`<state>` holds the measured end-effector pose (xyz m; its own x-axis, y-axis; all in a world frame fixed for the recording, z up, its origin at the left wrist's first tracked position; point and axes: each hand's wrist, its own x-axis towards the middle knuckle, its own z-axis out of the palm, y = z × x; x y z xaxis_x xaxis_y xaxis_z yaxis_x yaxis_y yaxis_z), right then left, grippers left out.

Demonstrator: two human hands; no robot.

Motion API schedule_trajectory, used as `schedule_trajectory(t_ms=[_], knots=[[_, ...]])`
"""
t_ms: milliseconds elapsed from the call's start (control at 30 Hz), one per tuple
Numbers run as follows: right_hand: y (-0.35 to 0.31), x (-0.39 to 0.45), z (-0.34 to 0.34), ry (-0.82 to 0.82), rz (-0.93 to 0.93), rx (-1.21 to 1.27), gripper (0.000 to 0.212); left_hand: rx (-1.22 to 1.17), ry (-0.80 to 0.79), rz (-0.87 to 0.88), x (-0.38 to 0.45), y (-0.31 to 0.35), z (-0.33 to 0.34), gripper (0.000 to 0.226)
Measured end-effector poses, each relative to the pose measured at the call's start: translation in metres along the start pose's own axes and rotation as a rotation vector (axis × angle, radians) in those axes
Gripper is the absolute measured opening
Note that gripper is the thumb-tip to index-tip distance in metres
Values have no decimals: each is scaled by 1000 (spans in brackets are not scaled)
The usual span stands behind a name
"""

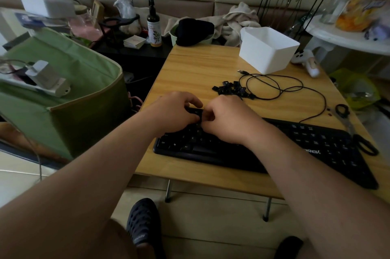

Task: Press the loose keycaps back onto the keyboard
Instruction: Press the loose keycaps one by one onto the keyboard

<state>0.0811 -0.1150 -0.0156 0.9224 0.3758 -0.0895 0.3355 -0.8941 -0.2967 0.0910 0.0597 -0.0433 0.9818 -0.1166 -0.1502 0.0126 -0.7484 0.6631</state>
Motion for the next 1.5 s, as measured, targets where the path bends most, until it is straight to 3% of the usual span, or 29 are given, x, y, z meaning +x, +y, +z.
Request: schedule_trajectory(t_ms=[133,233,367,600,967,1167,1267,1500], knots=[[15,0,-4,-37,19,177,8,-17,-24,0,-3,1,-3,38],[23,1,-4,75,61,376,12,-11,35,62,-4,2,-7,27],[30,5,-5,168,98,720,15,-175,69,123,-8,12,-9,8],[30,4,-3,101,96,1048,14,-246,69,158,-14,21,-9,4],[38,-3,-10,173,-19,719,14,75,111,291,-12,14,-10,9],[32,-8,-11,323,-157,342,12,-18,51,283,-12,12,-11,13],[31,-7,-12,257,-155,264,22,17,55,236,-10,7,-15,16],[19,-6,-11,33,-163,47,18,-6,154,130,-1,-7,-19,14]])
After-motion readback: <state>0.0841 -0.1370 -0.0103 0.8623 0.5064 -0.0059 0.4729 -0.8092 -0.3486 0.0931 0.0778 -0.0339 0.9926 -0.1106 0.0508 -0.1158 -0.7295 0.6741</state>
